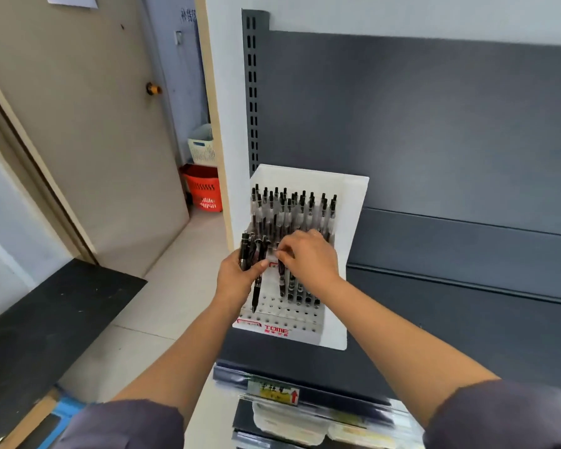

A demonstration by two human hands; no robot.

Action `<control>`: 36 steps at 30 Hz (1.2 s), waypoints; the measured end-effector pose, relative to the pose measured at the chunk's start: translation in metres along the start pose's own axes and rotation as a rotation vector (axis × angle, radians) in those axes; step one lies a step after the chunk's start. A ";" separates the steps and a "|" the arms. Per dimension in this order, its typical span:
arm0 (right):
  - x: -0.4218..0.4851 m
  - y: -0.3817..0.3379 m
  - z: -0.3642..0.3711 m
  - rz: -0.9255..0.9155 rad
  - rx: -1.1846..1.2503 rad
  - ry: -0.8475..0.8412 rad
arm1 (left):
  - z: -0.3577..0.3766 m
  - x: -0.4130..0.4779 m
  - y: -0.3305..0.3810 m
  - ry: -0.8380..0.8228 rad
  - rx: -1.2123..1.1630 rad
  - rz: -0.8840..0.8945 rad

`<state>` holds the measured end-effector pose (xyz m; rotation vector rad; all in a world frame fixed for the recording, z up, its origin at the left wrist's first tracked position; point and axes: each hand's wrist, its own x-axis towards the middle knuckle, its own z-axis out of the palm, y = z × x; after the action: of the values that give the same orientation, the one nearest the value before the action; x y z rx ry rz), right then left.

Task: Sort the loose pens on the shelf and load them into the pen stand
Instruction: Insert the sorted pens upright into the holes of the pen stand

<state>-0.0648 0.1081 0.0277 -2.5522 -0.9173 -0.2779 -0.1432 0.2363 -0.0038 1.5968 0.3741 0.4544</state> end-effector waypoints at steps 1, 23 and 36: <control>-0.001 0.000 0.001 0.007 -0.039 -0.009 | -0.001 0.000 -0.001 -0.002 -0.001 -0.001; 0.002 -0.014 -0.033 0.196 0.766 -0.097 | 0.013 -0.010 0.019 -0.080 -0.024 0.009; -0.003 -0.008 -0.016 0.016 0.336 0.045 | 0.002 -0.015 0.012 0.106 -0.050 -0.075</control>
<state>-0.0730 0.1044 0.0437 -2.2345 -0.8471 -0.1594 -0.1558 0.2260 0.0067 1.5087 0.4977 0.4890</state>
